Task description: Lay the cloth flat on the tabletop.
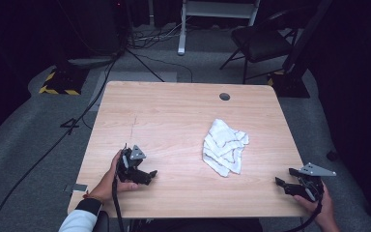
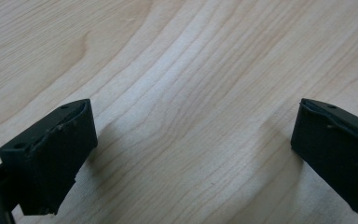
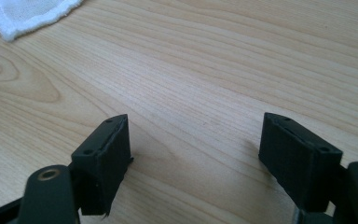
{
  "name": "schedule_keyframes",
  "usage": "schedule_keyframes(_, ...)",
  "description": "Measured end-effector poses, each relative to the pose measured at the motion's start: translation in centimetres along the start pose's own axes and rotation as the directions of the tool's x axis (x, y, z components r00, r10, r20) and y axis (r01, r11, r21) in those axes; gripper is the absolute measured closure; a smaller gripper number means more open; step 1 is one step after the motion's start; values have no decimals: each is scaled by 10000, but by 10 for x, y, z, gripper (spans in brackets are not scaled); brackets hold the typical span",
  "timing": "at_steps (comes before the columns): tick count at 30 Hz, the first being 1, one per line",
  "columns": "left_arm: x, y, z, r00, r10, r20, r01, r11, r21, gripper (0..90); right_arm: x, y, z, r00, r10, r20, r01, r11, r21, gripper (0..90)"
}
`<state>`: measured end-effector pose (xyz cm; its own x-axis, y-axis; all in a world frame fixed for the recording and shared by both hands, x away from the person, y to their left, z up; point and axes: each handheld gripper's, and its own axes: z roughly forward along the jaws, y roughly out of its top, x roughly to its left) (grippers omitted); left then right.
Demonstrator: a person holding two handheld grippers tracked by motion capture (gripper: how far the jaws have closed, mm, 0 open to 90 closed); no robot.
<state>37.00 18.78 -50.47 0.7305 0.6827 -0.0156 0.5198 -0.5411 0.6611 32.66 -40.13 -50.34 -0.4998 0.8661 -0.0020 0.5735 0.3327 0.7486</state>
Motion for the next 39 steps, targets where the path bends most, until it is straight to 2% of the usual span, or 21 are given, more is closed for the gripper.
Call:
schedule_keyframes(2,1,0,0,9997,221,101,-221,9998,9,4,0,0,0,10000,-2,2,2,10000,-1,250)
schedule_keyframes(9,1,0,0,9997,208,123,-208,9998,2,5,1,1,1,10000,20,74,-20,10000,10,245)
schedule_keyframes(12,1,0,0,9997,224,120,-224,9997,-6,5,1,4,2,9998,-194,-57,195,9998,107,270)
schedule_keyframes(13,1,0,0,9997,212,125,-213,9998,4,5,2,5,2,9986,-523,67,522,9986,44,306)
schedule_keyframes(14,1,0,0,9997,231,119,-231,9997,-5,5,3,9,2,9971,-737,187,737,9973,-1,315)
schedule_keyframes(19,1,0,0,9996,230,138,-230,9997,4,5,16,51,-6,9901,-1357,-367,1331,9890,-645,325)
schedule_keyframes(21,0,0,0,9997,178,154,-178,9998,7,5,25,69,-4,9846,-1696,-428,1663,9835,-715,332)
schedule_keyframes(22,-1,0,0,9998,159,155,-159,9999,-6,5,30,76,-3,9814,-1807,-641,1746,9804,-911,346)
schedule_keyframes(23,-1,0,0,9997,184,143,-184,9998,-19,5,34,82,-1,9763,-1955,-930,1852,9766,-1090,349)
schedule_keyframes(25,-2,0,0,9997,183,138,-183,9998,-8,4,44,93,8,9728,-2063,-1057,1930,9734,-1239,362)
schedule_keyframes(26,-2,0,0,9997,183,138,-183,9998,-8,4,44,93,8,9728,-2063,-1057,1930,9734,-1239,362)
schedule_keyframes(27,-2,0,0,9998,167,140,-167,9999,-9,4,54,99,21,9683,-2177,-1226,2039,9721,-1160,380)
schedule_keyframes(28,-2,0,0,9998,167,140,-167,9999,-9,4,54,99,21,9683,-2177,-1226,2039,9721,-1160,380)
schedule_keyframes(29,-2,0,0,9997,182,131,-182,9998,2,4,63,101,33,9616,-2392,-1343,2267,9686,-1020,390)
schedule_keyframes(30,-2,0,0,9997,182,131,-182,9998,2,4,63,101,33,9616,-2392,-1343,2267,9686,-1020,390)
schedule_keyframes(32,-2,0,0,9998,172,127,-172,9999,-5,4,71,99,48,9554,-2497,-1580,2409,9678,-724,403)
schedule_keyframes(34,-2,0,0,9997,169,151,-170,9999,22,3,73,98,53,9547,-2450,-1687,2364,9692,-697,408)
schedule_keyframes(35,-2,2,2,9999,76,101,-76,10000,22,3,78,95,61,9496,-2515,-1872,2460,9678,-528,413)
schedule_keyframes(38,-3,5,5,10000,-1,60,1,10000,-8,1,83,92,68,9441,-2575,-2058,2542,9662,-431,425)
schedule_keyframes(39,-3,6,6,9999,7,101,-7,10000,24,1,87,88,73,9383,-2736,-2114,2705,9617,-439,441)
